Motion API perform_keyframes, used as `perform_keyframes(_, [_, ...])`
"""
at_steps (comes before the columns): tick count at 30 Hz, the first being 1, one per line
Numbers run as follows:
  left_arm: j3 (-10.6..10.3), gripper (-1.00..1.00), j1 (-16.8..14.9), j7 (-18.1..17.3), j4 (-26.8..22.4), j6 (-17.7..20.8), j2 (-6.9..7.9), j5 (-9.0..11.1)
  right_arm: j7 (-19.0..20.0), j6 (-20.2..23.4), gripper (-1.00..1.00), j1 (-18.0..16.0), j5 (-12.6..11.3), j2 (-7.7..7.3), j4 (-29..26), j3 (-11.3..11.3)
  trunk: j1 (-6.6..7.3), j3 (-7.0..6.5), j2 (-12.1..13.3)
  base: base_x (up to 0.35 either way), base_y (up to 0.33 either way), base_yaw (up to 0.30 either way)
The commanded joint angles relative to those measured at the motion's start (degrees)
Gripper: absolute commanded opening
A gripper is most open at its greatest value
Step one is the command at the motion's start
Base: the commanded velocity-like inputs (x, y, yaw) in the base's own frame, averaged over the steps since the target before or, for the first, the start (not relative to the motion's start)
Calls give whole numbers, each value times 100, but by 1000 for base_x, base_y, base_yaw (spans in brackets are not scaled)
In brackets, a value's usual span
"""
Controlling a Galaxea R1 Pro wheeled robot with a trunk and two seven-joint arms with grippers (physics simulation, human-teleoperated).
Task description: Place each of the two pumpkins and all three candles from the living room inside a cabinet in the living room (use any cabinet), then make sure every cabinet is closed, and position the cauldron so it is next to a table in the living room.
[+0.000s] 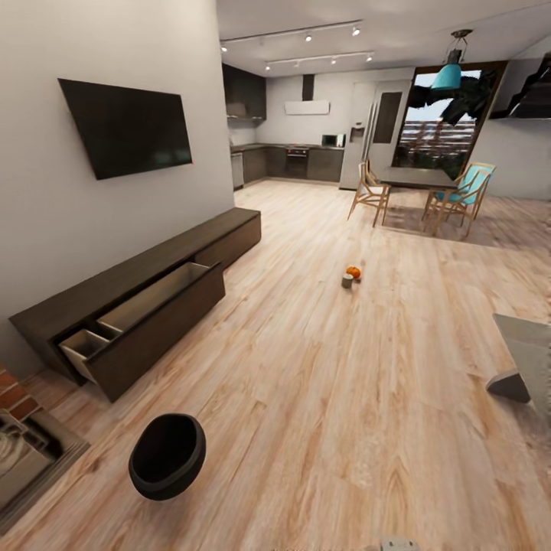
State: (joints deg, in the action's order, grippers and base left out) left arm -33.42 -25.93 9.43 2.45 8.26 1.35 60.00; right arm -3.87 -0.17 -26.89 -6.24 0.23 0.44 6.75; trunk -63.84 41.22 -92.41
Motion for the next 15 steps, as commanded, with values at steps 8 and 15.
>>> perform_keyframes(8, [2, -100, 0, -3, 2, 0, 5, -6, -5, 0, -100, 2, 0, 14, 0, 1, 0, 56, 0, 0, 0, -193])
perform_keyframes(15, [2, -100, 0, -3, 18, 0, 5, -6, 0, 0, -100, 2, 0, 9, 0, 1, 0, 94, 0, 0, 0, -234])
